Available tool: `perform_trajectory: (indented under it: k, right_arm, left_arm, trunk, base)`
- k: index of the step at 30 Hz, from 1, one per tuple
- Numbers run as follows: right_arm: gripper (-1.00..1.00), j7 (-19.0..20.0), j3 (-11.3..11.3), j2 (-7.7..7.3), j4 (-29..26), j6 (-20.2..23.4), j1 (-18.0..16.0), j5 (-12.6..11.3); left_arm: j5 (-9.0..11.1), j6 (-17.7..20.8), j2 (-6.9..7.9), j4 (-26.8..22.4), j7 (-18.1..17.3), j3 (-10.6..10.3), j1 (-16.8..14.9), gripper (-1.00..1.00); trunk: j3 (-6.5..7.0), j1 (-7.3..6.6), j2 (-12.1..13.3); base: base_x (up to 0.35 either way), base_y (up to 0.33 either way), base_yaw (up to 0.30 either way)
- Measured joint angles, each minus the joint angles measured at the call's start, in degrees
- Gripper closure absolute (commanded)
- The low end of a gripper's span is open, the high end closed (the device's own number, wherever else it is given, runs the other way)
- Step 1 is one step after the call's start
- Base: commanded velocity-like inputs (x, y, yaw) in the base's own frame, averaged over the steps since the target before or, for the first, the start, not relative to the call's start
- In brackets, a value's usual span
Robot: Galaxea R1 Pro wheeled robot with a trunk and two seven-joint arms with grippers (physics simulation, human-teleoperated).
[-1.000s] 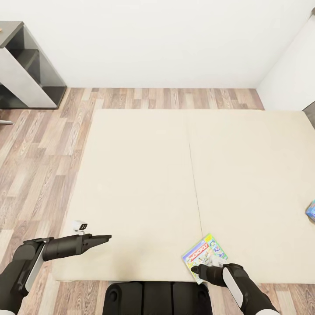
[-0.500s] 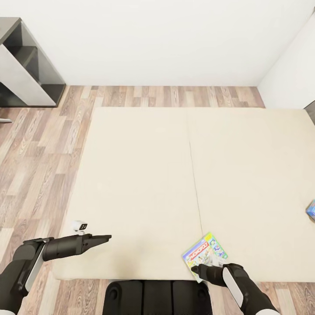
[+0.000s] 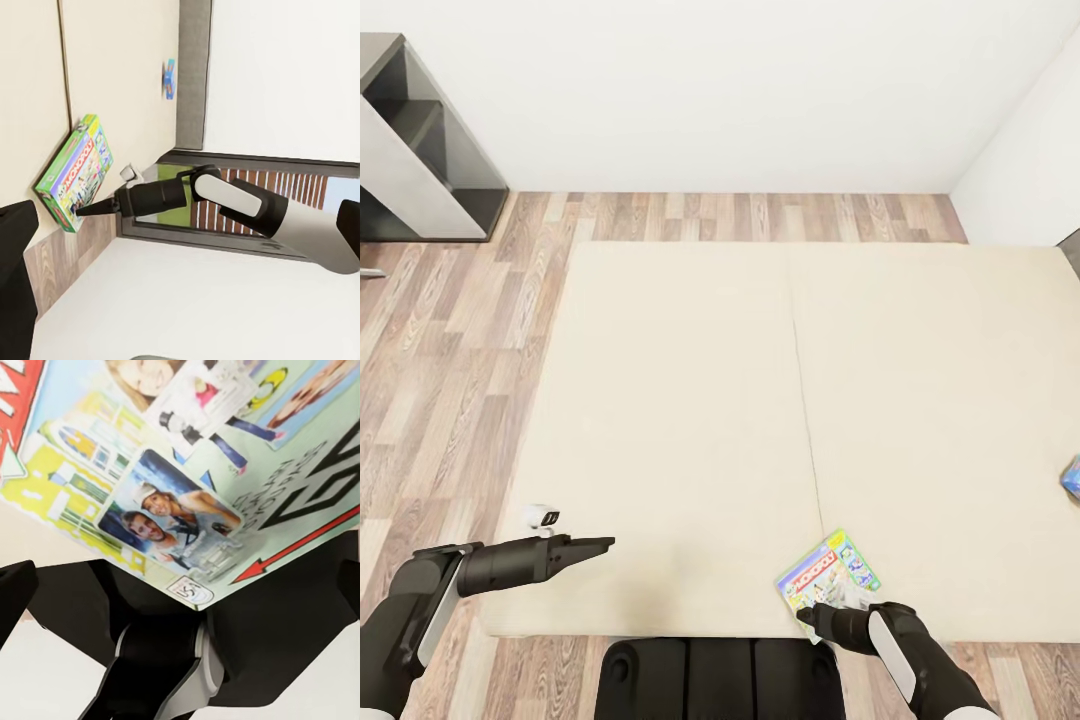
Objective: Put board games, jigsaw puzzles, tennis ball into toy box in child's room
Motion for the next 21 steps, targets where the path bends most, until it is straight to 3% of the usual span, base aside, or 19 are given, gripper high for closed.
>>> perform_trajectory:
  k: [9,21]
  right_arm:
    - [-1.00,0.0,0.0,0.01,0.0,-3.7,0.0,0.1]
    - [-1.00,0.0,0.1,0.01,0.0,-4.7,0.0,0.1]
  left_arm:
    - [-0.1,0.0,0.00,0.0,0.0,0.0,0.0,-1.00]
    - [-0.1,0.0,-0.11,0.0,0.0,0.0,0.0,-1.00]
  trunk:
    - [-0.01,0.00,0.0]
    - [-0.01,0.00,0.0]
  base:
    - [0.000,0.000,0.000]
    - [0.000,0.000,0.000]
